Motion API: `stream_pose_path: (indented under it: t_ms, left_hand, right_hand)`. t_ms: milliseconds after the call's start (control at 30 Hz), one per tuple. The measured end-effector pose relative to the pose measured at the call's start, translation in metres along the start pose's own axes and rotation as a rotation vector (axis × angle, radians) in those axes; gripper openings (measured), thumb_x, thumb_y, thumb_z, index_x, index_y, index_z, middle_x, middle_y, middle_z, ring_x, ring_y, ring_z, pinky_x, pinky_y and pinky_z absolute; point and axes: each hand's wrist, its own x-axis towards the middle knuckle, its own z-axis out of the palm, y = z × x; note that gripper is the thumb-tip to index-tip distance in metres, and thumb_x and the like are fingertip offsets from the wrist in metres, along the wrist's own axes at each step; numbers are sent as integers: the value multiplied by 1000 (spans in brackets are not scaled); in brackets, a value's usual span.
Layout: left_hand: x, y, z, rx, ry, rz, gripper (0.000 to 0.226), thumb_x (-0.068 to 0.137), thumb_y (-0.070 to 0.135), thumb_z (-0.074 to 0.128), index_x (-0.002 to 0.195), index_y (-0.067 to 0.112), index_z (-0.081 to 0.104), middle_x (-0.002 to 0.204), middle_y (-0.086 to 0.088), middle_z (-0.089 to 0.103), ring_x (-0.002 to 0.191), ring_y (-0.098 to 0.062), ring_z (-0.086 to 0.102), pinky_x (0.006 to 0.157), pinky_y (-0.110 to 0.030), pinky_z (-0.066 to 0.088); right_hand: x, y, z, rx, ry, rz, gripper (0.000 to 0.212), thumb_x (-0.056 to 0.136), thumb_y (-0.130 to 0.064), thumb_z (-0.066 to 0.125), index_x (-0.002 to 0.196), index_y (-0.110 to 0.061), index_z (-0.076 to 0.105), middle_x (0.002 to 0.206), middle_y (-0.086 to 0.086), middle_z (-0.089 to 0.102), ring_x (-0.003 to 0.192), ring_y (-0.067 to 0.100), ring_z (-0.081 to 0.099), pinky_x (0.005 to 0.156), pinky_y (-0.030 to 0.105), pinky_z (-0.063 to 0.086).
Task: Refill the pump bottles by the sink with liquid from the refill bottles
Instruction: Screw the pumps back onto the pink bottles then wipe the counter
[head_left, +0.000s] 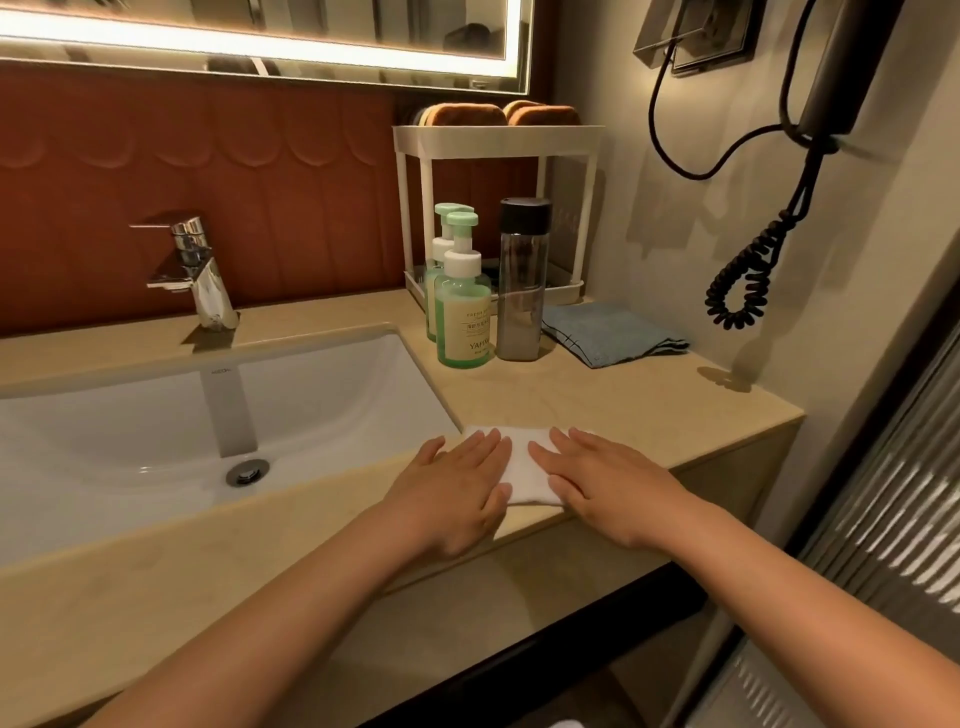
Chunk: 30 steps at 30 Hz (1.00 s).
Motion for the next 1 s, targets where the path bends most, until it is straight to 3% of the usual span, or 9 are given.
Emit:
stream_pose_path:
  t_ms: [133, 500, 1000]
  left_hand:
    - [28, -9, -2, -21, -27, -75, 56, 100, 41, 10, 149, 21, -8, 157, 2, -11, 144, -12, -9, 114, -38, -8]
    - [93, -47, -15, -101, -60, -154, 56, 101, 40, 11, 149, 18, -8, 158, 2, -11, 144, -14, -9, 115, -41, -5]
    - [132, -39, -18, -155, -8, -235, 56, 101, 36, 14, 148, 13, -6, 158, -3, -8, 145, -18, -7, 116, -42, 0]
  right_hand:
    - [34, 2, 0, -103, 31, 56, 49, 101, -35, 18, 148, -28, 10, 157, 1, 12, 140, 24, 17, 109, 40, 25]
    - [112, 24, -10, -17, 33, 37, 48, 102, -31, 19, 149, -27, 12, 157, 4, 13, 142, 26, 17, 112, 41, 21]
    - [151, 57, -17, 147, -34, 43, 47, 102, -35, 17, 148, -33, 8, 158, -3, 3, 145, 20, 2, 114, 39, 8]
